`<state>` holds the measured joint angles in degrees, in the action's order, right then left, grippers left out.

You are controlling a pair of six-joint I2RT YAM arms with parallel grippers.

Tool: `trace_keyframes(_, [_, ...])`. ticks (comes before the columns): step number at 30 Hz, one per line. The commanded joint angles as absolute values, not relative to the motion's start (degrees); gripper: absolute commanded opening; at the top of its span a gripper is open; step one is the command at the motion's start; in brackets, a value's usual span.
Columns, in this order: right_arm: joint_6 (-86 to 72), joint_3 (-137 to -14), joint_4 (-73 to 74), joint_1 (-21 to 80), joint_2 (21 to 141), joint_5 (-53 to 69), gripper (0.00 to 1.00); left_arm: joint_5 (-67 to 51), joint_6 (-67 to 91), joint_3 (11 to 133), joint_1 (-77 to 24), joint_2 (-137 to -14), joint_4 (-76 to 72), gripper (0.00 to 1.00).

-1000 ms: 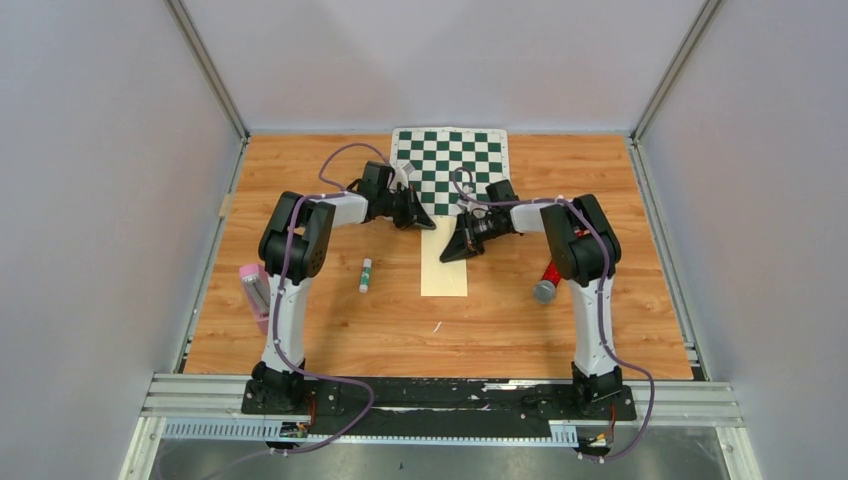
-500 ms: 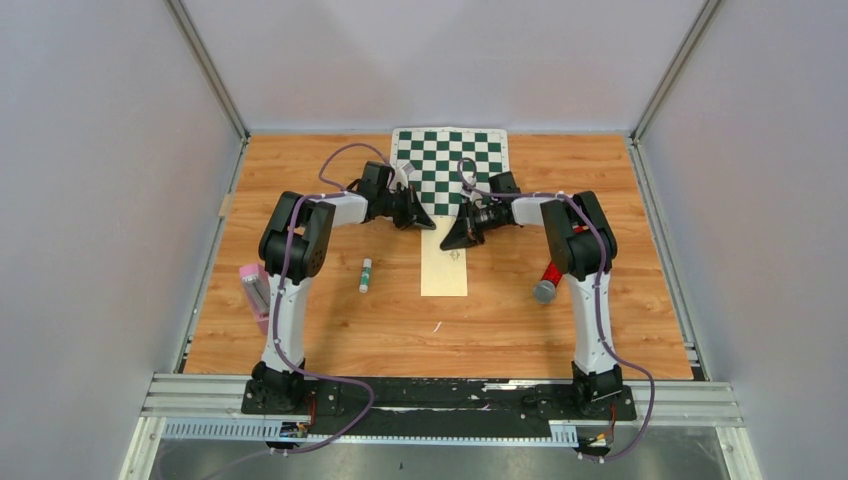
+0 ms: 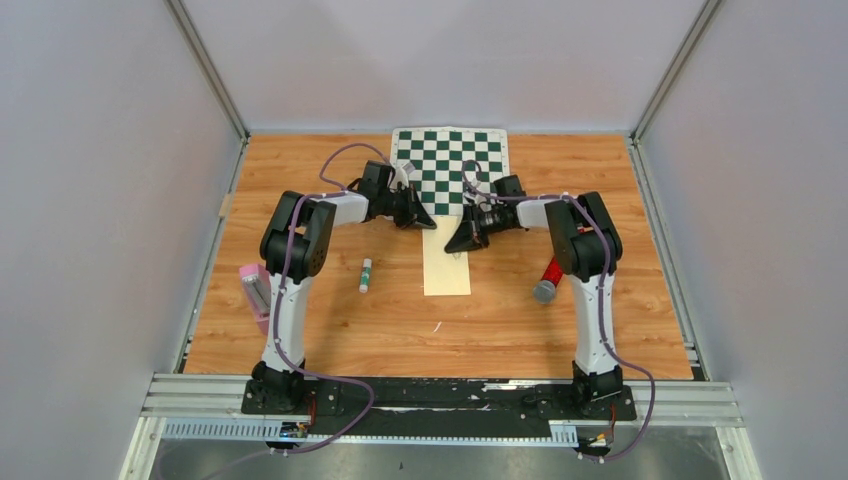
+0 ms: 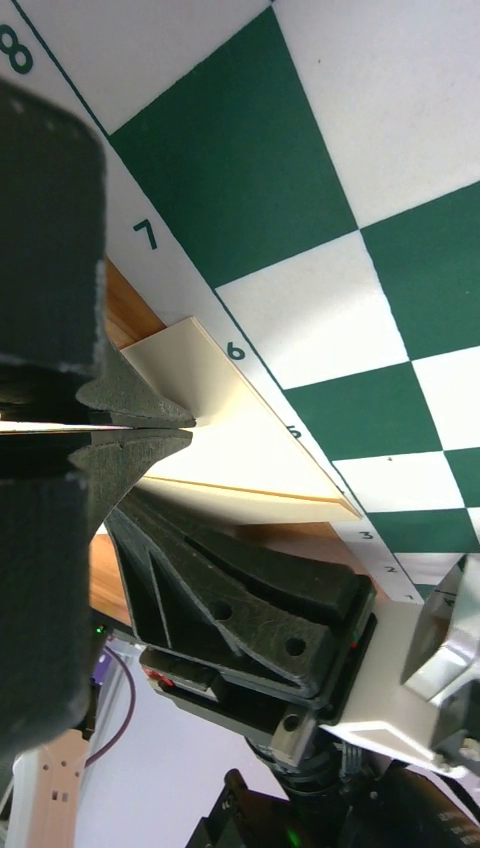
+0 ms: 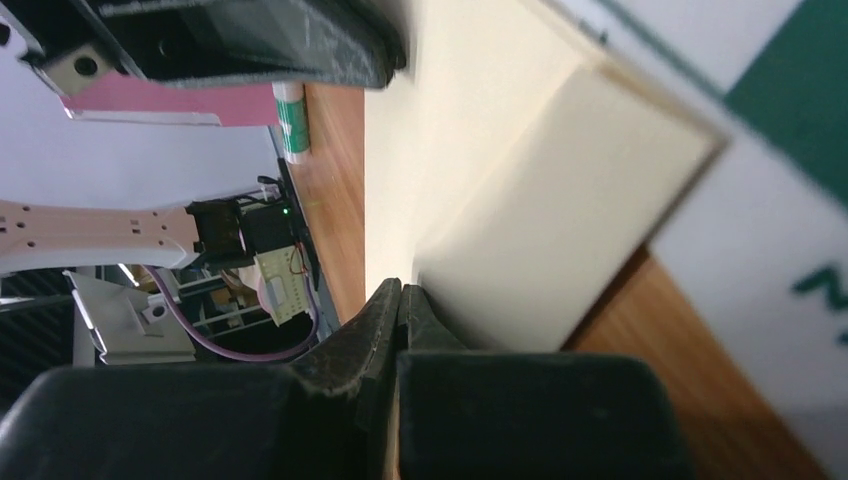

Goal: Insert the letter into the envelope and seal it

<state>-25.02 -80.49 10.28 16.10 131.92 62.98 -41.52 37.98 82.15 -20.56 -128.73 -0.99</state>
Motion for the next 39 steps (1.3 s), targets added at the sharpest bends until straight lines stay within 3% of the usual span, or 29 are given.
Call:
trace_keyframes(1, [-16.3, -75.4, 13.8, 17.2, 127.8, 60.9, 0.0, -34.7, 36.9, 81.7, -20.6, -132.0, 2.9, 0.0])
trace_keyframes(13, [-9.7, -79.7, 17.1, 17.7, 121.9, 63.7, 0.0, -36.1, 34.4, 83.8, -20.5, -128.7, 4.8, 0.03])
trace_keyframes(18, [-5.0, -90.3, 24.2, 12.9, 113.3, 62.6, 0.01, -38.0, 23.7, 90.2, -20.2, -120.6, 14.1, 0.27])
trace_keyframes(20, [-2.7, -94.8, 27.2, 10.6, 110.9, 60.0, 0.12, -35.4, 17.6, 93.8, -19.7, -116.9, 19.1, 0.34])
trace_keyframes(25, [2.8, -103.1, 28.1, 6.1, 105.7, 42.4, 0.69, -26.0, 7.4, 98.5, -16.9, -107.3, 23.3, 0.53])
trace_keyframes(26, [3.1, -104.7, 27.7, 5.4, 105.1, 35.2, 0.78, -23.4, 5.7, 98.7, -15.8, -106.2, 23.1, 0.64])
trace_keyframes(28, [4.1, -108.3, 27.5, 3.7, 104.4, 29.3, 0.9, -19.6, 3.4, 99.1, -14.0, -103.3, 21.7, 0.72])
trace_keyframes(35, [-3.9, -119.5, 27.0, 0.7, 103.4, -3.3, 1.0, -5.7, -5.5, 100.3, -11.0, -95.8, 15.4, 0.78])
trace_keyframes(39, [-4.0, -119.8, 25.3, 0.7, 101.4, -11.6, 1.0, -2.4, -8.5, 98.0, -9.9, -92.5, 11.1, 0.83])
